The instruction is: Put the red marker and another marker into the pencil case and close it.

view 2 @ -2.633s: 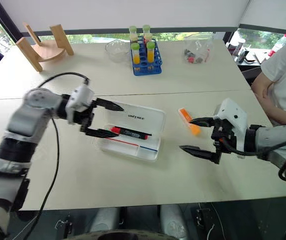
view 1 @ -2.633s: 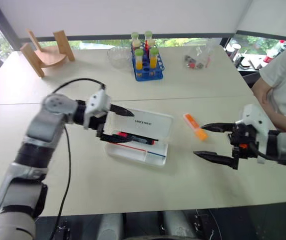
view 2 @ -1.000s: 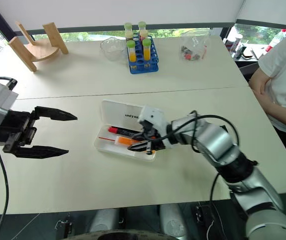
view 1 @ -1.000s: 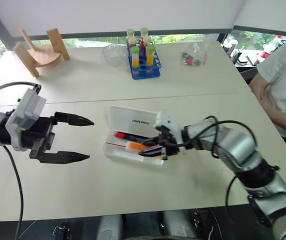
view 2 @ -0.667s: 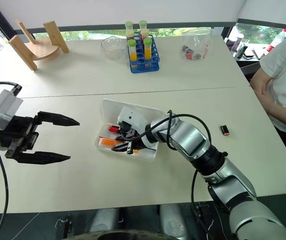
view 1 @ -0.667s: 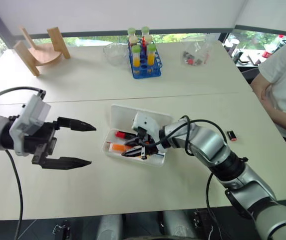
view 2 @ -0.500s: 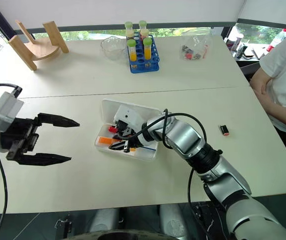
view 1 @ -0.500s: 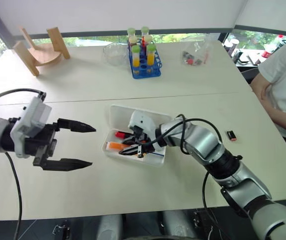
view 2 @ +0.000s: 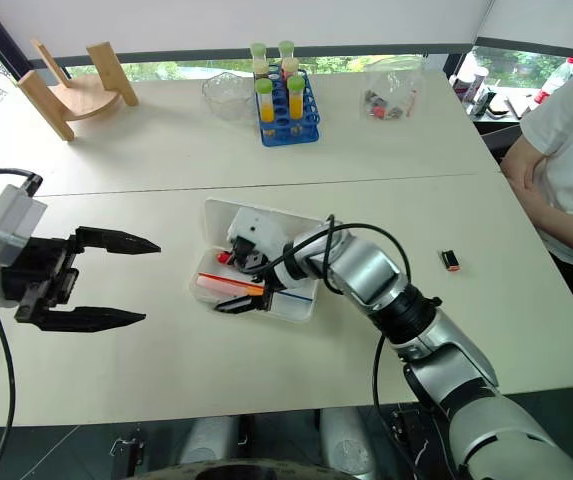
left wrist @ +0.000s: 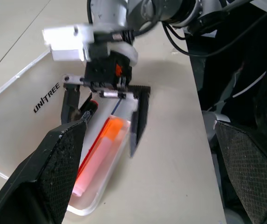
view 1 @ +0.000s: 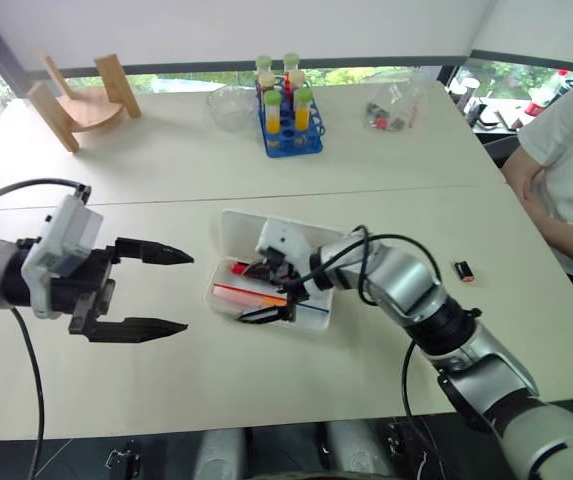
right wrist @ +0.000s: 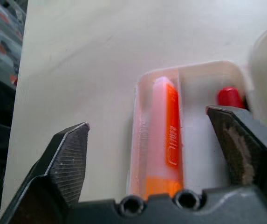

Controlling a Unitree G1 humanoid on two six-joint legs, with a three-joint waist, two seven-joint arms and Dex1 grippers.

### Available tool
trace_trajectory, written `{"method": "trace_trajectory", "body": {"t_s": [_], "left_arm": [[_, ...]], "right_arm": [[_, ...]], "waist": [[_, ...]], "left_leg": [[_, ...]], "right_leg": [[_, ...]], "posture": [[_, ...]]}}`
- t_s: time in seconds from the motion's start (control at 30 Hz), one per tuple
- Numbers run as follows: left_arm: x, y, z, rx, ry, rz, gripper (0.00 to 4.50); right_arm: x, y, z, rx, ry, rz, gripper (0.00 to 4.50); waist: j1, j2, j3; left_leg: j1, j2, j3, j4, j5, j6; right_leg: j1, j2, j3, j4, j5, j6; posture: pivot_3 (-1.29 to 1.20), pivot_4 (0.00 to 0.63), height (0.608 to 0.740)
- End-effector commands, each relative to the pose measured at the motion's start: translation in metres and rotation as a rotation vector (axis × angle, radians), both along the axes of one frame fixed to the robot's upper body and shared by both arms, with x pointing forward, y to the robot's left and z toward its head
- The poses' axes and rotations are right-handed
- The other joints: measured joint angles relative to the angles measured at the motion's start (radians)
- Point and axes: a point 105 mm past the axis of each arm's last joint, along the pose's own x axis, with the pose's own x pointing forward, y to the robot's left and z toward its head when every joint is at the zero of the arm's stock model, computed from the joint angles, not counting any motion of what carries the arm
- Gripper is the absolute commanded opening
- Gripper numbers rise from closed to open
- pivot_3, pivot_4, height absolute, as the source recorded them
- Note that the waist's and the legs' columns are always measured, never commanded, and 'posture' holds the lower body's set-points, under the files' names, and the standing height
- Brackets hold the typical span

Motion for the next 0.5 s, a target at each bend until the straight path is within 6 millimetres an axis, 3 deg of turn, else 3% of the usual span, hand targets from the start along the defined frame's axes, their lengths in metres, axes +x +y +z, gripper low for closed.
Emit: {"method": "trace_trajectory", "body": {"t_s": [0.03,0.1,0.13,0.2,0.33,0.5], "left_arm": [[-0.005,-0.008,0.002,-0.024,-0.014,-0.028,4.50],[-0.007,-0.013,-0.001,-0.044,-0.007,-0.047,4.50],[-0.008,-0.016,-0.004,-0.051,-0.002,-0.054,4.50],[-0.007,-0.017,-0.008,-0.059,0.003,-0.058,4.50],[-0.001,-0.019,-0.010,-0.072,-0.007,-0.068,4.50],[0.003,-0.022,-0.013,-0.075,-0.019,-0.083,4.50]], "right_arm": [[0.005,-0.033,0.044,0.100,-0.059,-0.099,4.43],[0.009,-0.073,0.066,0.155,-0.053,-0.238,4.43],[0.009,-0.103,0.073,0.160,-0.084,-0.330,4.43],[0.003,-0.148,0.074,0.113,-0.081,-0.498,4.43],[-0.005,-0.217,0.050,-0.044,-0.135,-0.751,4.43],[-0.004,-0.268,0.017,-0.169,-0.128,-0.982,4.43]], "waist": [[0.000,0.000,0.000],[0.005,0.001,0.000],[0.008,0.001,0.000],[0.027,0.001,0.000],[0.026,0.000,0.000],[0.000,0.001,0.000]], "left_leg": [[0.000,0.000,0.000,0.000,0.000,0.000],[0.000,0.000,0.000,0.000,0.000,0.000],[-0.001,0.000,-0.001,0.000,0.000,0.000],[-0.001,-0.001,-0.001,0.000,0.000,0.000],[0.000,-0.001,0.000,0.000,0.000,0.001],[0.004,0.000,0.003,0.000,0.000,0.001]], "right_leg": [[0.000,0.000,0.000,0.000,0.000,0.000],[0.000,0.000,0.000,0.000,0.000,0.000],[0.000,-0.001,0.000,0.000,0.000,0.000],[0.001,-0.001,0.000,-0.001,0.000,0.000],[0.001,0.000,0.000,-0.003,0.000,0.000],[0.003,0.001,0.003,0.000,0.000,0.000]], "posture": [[0.00,0.150,0.740],[0.00,0.150,0.740],[0.00,0.150,0.740],[0.00,0.150,0.740],[0.00,0.150,0.740],[0.00,0.150,0.740]]}}
